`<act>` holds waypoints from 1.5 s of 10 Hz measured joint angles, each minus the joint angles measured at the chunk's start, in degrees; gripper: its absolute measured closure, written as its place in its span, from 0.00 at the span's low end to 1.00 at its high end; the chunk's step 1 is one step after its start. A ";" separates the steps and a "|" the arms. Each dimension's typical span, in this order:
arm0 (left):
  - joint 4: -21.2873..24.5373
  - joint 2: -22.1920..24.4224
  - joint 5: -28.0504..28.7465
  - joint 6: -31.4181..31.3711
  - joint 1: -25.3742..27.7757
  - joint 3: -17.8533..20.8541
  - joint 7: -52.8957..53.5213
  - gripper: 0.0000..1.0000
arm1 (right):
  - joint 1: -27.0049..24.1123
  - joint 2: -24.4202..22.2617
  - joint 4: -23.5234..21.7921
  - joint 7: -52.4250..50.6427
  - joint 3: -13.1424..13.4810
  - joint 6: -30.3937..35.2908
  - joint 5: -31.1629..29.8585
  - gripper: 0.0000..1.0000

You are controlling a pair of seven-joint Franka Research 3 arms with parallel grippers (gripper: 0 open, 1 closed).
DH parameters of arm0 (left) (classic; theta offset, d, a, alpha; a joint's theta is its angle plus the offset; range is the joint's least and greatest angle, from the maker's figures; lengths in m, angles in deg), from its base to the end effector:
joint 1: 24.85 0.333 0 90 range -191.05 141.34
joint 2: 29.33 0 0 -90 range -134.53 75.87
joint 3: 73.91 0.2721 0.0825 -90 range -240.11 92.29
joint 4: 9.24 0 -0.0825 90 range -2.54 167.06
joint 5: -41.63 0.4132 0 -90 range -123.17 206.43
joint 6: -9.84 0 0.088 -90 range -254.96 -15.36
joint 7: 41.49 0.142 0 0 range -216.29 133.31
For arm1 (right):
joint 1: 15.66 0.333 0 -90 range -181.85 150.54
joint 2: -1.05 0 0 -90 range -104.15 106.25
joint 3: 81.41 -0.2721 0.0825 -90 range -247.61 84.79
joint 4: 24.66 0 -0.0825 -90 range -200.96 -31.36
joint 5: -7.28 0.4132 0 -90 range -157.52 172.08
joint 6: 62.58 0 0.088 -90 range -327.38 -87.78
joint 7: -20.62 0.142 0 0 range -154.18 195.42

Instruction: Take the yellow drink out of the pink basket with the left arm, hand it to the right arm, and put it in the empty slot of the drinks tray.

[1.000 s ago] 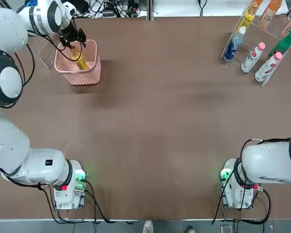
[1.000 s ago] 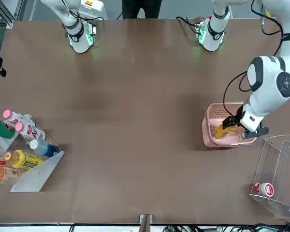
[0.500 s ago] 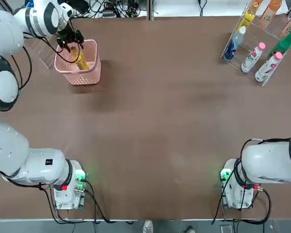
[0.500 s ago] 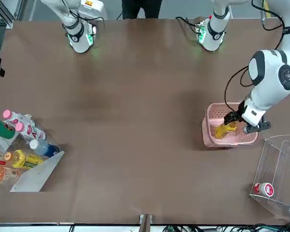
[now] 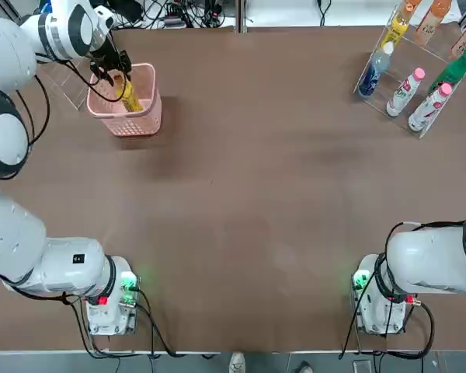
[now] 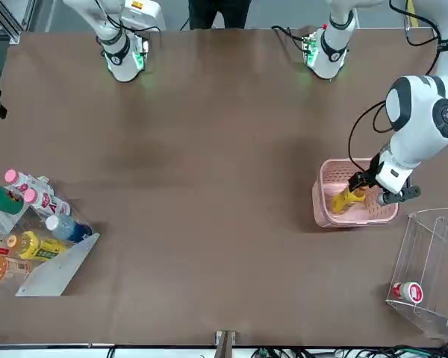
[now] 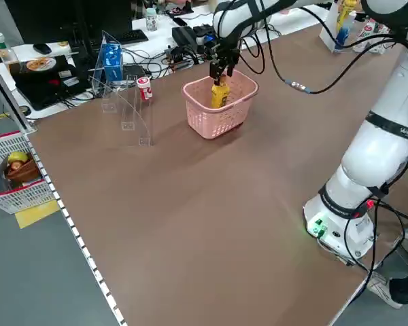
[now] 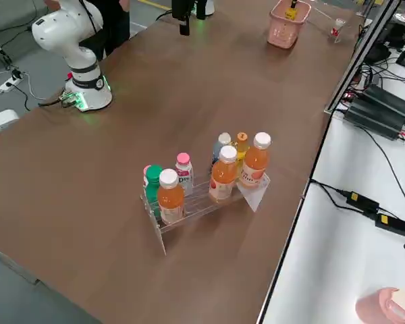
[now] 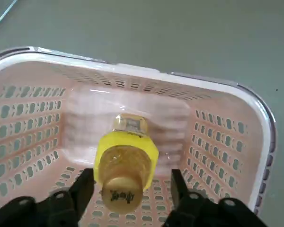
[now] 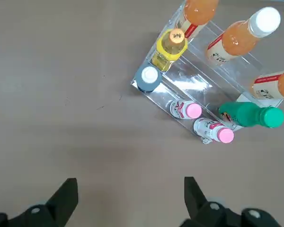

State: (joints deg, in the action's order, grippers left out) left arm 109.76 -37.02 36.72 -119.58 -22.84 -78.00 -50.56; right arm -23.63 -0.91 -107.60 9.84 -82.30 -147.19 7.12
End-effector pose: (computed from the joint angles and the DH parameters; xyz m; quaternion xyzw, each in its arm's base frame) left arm 0.5930 -0.0263 0.2736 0.9951 0.0877 0.0200 0.0406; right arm 0.5608 -0.0699 0.6179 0.9990 0.0321 0.0310 0.0065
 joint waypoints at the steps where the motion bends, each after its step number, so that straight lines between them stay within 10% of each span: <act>1: 0.00 0.07 0.00 0.01 0.00 0.00 -0.05 0.32 | 0.00 0.00 0.00 0.00 0.00 0.00 0.00 0.01; 15: 0.00 0.83 0.02 1.17 0.55 0.25 -0.03 0.53 | 0.00 0.00 0.01 0.00 -0.02 0.00 0.00 0.01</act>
State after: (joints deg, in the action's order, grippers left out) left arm 109.76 -36.18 36.73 -118.42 -22.29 -77.75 -50.59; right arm -23.63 -0.91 -107.59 9.84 -82.32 -147.19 7.12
